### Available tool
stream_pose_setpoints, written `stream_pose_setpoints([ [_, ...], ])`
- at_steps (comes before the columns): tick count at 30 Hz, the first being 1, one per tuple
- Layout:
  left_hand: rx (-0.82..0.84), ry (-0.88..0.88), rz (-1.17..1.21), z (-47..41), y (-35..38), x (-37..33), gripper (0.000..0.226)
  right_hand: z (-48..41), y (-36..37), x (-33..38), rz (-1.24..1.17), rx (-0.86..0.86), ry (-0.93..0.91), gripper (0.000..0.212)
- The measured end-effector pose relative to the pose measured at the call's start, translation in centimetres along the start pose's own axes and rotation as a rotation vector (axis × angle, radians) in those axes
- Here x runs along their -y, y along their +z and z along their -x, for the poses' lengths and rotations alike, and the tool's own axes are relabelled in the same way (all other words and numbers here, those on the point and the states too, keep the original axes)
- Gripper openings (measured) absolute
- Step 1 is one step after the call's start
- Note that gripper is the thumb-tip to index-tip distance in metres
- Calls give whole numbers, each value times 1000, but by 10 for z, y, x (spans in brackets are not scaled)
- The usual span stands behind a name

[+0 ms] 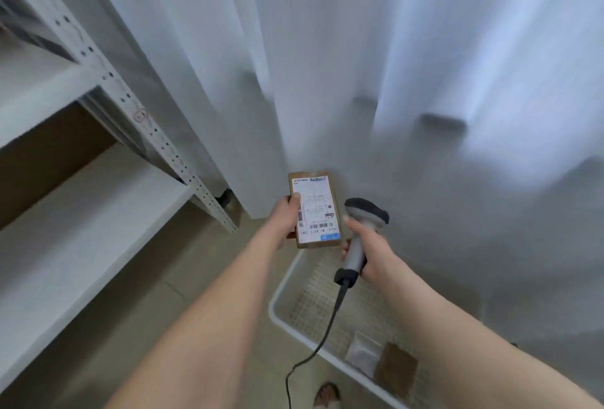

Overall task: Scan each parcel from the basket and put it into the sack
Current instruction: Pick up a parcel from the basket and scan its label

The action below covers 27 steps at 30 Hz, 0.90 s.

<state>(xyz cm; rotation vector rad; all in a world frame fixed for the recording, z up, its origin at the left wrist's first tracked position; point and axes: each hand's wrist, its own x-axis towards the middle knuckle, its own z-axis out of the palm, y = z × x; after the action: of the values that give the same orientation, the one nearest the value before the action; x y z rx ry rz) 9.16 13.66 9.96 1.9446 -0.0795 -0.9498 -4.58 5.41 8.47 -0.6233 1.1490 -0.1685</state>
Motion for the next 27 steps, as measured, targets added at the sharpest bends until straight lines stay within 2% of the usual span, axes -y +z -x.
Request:
stream_pose_setpoints([
  [3,-66,55,103,49,-20,-22,38,51,15,7,-23,108,-20,34],
  [6,-30,57,224,102,-35,-30,31,100,19,10,-69,151,-58,27],
  [10,31,73,274,161,-54,-28,30,153,15,16,-25,194,-131,38],
  [12,-36,127,303,185,-66,-29,38,175,13,21,58,213,-185,39],
  [16,-226,219,330,224,-100,-41,75,214,12,34,238,289,-243,33],
  [20,-198,198,225,239,-125,-48,65,240,22,35,234,337,-286,38],
  [24,-279,193,489,247,-143,-46,46,253,41,26,68,288,-283,44],
  [27,-146,167,560,257,-153,-41,29,263,57,16,-10,300,-264,40],
])
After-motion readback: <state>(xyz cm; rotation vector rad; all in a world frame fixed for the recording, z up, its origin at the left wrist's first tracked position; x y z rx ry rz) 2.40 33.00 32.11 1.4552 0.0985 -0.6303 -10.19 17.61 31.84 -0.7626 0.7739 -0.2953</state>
